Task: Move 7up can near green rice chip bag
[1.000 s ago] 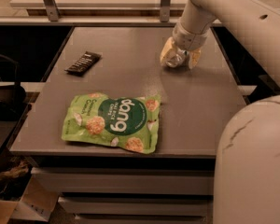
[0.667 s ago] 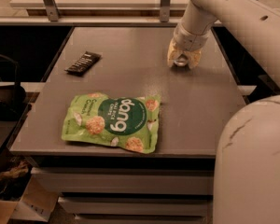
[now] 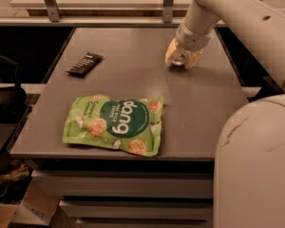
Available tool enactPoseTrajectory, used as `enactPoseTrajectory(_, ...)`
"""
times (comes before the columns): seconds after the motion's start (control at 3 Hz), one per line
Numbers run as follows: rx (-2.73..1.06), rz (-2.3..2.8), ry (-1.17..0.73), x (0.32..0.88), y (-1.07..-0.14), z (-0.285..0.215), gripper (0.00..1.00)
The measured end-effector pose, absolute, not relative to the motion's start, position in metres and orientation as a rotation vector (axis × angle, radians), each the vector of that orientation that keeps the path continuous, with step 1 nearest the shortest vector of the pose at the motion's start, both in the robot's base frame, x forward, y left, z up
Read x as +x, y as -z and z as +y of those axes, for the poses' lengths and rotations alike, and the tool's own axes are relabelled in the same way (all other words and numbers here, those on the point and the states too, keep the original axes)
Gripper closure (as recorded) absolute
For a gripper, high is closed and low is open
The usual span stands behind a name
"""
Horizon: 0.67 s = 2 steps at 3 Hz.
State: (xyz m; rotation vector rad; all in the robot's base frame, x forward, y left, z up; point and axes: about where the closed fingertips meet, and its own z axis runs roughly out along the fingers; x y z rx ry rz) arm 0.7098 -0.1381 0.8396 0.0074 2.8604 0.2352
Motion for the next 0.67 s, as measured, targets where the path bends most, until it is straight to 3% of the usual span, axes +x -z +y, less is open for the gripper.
enactPoseTrajectory(0.33, -0.015, 2.861, -0.236, 0.7125, -0.8399, -0.1413, 0.83)
enactPoseTrajectory(0.67, -0.021, 2.862, -0.228, 0.7132, -0.8407, -0.1454, 0.59)
